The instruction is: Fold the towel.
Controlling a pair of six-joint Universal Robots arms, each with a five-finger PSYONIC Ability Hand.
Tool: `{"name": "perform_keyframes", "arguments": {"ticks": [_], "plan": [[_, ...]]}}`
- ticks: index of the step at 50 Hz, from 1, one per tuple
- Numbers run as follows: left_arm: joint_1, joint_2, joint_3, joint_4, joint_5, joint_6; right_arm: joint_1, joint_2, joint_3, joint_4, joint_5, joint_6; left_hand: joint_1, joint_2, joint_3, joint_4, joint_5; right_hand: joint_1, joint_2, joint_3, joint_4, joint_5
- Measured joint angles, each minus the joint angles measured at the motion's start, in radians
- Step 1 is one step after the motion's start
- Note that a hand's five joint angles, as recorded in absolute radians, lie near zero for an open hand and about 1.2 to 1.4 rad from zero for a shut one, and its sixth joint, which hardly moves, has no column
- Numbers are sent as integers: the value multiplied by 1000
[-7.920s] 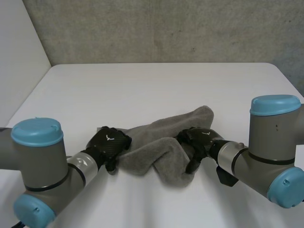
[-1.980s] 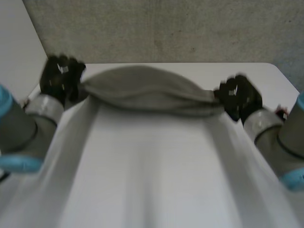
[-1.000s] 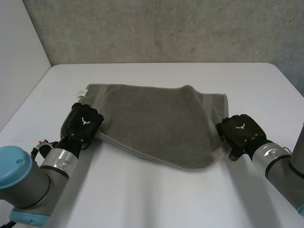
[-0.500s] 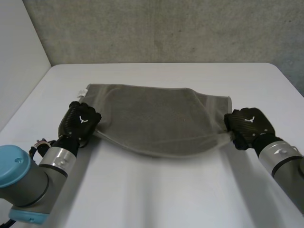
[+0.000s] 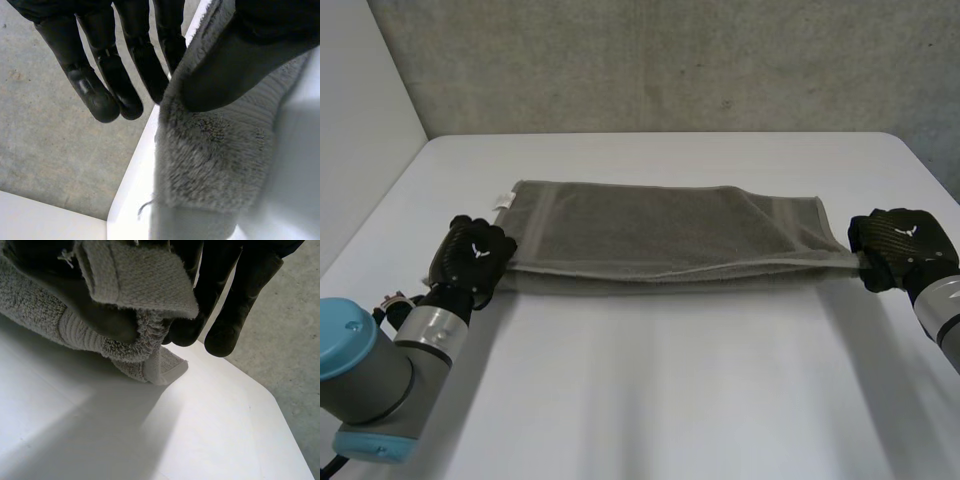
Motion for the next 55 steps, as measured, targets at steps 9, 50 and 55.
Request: {"name": "perform_keyframes", "arguments": {"ticks": [9,50,55], "plan": [[-7,52,-28,-12,4,-1,1,-5,-7,9,-3,-3,0,21,36,23,6,0,0,0,0,0],[100,509,-77,-451,229,-253,-279,-168,-140,697,-379,-329,-1,26,40,23,6,0,0,6,0,0],[50,243,104,-429,212,-248,-194,38,-286,698,-325,-273,-1,26,41,23,6,0,0,6,0,0]]}}
